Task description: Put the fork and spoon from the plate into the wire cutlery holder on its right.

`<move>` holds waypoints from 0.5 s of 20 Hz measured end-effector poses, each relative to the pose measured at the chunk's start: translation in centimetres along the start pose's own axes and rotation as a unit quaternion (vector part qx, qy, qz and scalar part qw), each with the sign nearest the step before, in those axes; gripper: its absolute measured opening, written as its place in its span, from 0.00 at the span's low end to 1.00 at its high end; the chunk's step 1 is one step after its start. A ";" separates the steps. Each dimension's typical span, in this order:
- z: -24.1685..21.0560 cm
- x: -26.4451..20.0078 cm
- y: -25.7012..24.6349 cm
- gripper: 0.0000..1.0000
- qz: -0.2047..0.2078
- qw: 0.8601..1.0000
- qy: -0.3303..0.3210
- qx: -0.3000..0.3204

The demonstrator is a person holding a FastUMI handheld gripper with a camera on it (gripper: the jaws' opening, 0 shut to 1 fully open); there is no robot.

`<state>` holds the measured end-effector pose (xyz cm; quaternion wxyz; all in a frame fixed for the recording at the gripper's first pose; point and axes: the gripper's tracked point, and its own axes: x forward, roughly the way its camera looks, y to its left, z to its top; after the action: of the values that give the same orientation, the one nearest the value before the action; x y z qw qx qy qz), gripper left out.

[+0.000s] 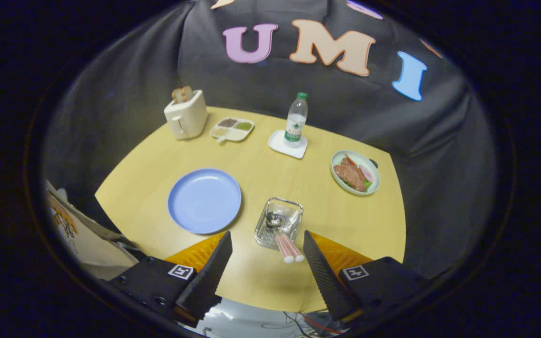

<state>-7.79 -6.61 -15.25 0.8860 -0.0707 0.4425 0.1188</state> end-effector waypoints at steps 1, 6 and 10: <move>0.3 -0.4 0.5 0.98 -0.002 0.999 -0.026 0.019; 4.2 -2.6 1.8 0.98 -0.009 0.981 -0.173 0.087; 7.9 -5.6 1.5 0.98 -0.034 0.953 -0.282 0.108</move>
<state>-5.40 -4.21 -6.07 0.9807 0.0463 0.1818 0.0550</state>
